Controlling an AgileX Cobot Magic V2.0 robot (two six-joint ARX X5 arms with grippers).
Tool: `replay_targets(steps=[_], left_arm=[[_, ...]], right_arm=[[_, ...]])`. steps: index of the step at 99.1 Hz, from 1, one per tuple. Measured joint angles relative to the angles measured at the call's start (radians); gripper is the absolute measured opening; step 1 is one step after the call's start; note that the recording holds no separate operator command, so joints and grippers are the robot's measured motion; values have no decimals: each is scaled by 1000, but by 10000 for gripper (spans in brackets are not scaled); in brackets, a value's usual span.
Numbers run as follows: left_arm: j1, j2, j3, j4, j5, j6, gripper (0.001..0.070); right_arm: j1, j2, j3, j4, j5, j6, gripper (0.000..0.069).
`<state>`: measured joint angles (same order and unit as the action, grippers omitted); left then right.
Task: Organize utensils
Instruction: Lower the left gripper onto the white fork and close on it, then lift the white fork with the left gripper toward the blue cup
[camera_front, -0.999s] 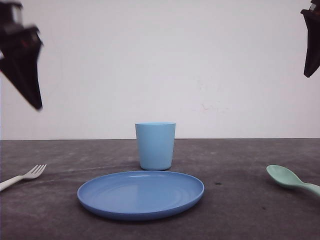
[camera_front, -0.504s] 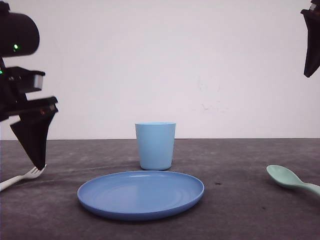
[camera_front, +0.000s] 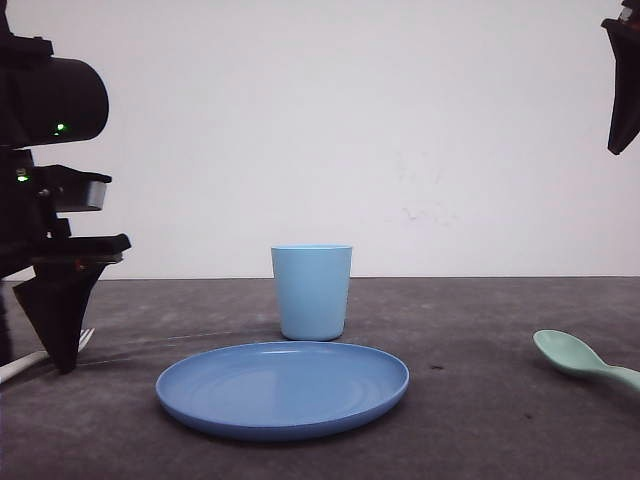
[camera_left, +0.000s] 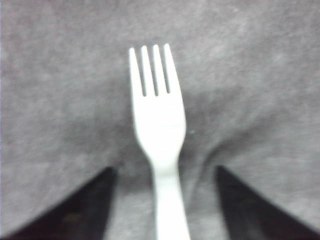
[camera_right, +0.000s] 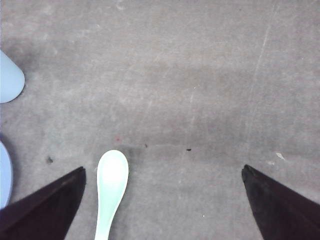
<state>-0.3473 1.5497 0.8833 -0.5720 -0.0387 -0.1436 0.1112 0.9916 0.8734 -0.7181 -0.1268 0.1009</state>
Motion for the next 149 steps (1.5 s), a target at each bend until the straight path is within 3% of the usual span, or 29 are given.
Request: replay_targets(steps=[14,30,56,86,102,121,149], left_arm=[[-18,1,0,5,-3,-3,112],[-23,1,0,6,4,-3,50],[-22,-17,-3,16,-15,-3,43],[-58,-210,-4,141,5,-3,43],[-80,-308,-4,297,101,-3,43],[-108,-342,-4,597,231,-3,43],[-183,-250,-4,969,251,-3,43]], right_arm=[[0,0,0,0,0,0,629],[0,0,0,0,0,0,629],[0,0,0,-6,0,0,629],[0,0,0,-12,0,0,629],[0,0,0,-12,0,0,629],[0,0,0,-24,0,0,629],[0,0,0,-36,0,0,629]])
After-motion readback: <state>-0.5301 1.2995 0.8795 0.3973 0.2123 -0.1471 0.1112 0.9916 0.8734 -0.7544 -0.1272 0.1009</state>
